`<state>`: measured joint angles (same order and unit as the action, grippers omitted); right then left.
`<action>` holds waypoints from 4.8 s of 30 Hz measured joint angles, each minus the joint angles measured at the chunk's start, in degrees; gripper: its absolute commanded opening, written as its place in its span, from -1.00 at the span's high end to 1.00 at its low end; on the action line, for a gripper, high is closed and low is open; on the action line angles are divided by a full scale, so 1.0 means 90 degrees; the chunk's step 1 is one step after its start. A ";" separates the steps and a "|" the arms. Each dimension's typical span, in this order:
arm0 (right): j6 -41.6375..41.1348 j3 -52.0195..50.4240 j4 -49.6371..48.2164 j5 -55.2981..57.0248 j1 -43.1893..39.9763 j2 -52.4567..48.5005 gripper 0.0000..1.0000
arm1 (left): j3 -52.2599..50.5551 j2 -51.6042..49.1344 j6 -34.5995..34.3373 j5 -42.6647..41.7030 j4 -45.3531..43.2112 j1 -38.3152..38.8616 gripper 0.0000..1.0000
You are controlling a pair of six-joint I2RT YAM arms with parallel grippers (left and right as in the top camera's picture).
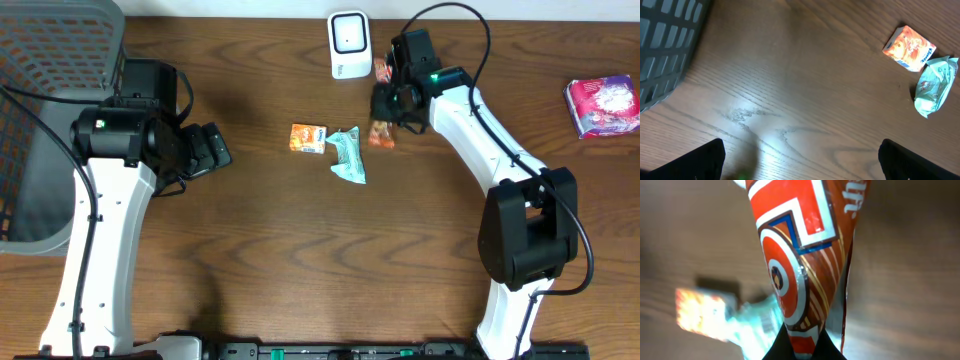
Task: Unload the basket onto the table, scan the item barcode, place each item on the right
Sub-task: 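Carry the red-orange bar to the scanner, barcode facing it, then place the red-orange bar at the right back corner and release, then reach the right gripper to the mint-green pouch and grasp it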
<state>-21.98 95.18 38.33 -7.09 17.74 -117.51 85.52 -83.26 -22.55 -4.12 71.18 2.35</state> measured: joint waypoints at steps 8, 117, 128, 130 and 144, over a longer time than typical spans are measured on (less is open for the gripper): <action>-0.0134 0.0005 -0.2013 -0.0073 0.0002 -0.0002 0.97 | 0.0000 0.0000 0.0000 0.0002 0.0000 0.0000 -0.96; 0.0556 -0.1462 -0.0410 -0.1452 0.0930 0.0444 -0.12 | -0.0005 0.0000 0.0000 0.0000 0.0000 0.0000 -0.95; 0.0486 -0.1452 0.0027 0.1120 0.1715 0.0444 -0.03 | -0.0005 0.0000 0.0000 0.0000 0.0000 0.0000 -0.96; 0.0476 -0.1452 0.0024 0.1353 0.1870 0.0444 -0.01 | -0.0005 0.0000 0.0000 0.0000 0.0000 0.0000 -0.95; -0.0289 -0.1477 -0.0056 0.2820 0.2334 0.0444 -0.33 | -0.0005 0.0000 0.0000 0.0000 0.0000 0.0000 -0.96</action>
<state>-24.58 81.89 37.82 18.28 38.74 -113.51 85.47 -83.26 -22.55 -4.12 71.18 2.35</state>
